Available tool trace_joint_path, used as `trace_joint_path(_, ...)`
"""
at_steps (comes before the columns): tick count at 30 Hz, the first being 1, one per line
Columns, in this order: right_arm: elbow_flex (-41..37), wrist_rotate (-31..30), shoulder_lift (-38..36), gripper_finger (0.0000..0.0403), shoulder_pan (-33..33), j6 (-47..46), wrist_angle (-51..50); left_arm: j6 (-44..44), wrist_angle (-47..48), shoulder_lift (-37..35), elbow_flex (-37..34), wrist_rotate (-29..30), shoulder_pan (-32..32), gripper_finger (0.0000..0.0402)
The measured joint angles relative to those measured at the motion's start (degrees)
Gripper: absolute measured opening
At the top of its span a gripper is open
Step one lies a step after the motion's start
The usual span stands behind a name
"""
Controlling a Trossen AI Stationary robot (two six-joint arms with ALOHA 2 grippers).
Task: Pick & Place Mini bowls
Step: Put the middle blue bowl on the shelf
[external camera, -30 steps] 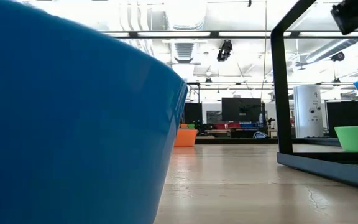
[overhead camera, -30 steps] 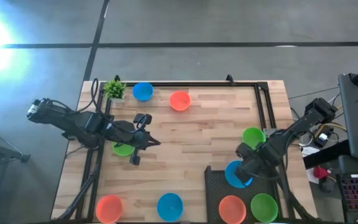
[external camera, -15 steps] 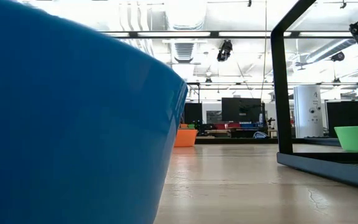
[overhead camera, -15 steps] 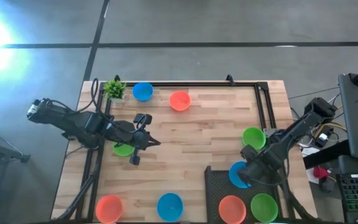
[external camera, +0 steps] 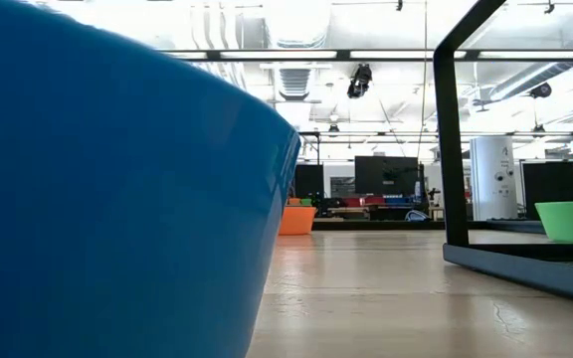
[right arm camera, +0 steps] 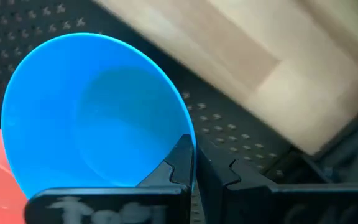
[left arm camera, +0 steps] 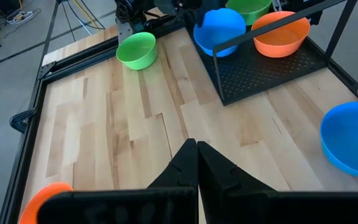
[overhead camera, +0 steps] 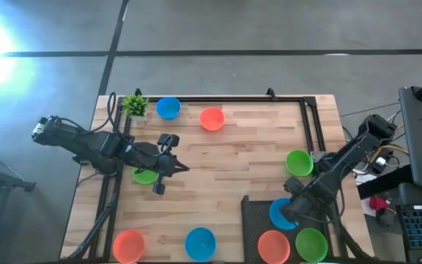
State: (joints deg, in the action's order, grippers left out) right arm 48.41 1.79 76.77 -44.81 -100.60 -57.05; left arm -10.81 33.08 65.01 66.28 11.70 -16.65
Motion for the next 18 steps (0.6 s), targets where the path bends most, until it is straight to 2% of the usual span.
trace_joint_path(18, -0.9, -0.3, 0.0, 0.0010, -0.1, 0.4, 0.8, 0.0, 0.0, 0.0, 0.0, 0.0, 0.0, 0.0000)
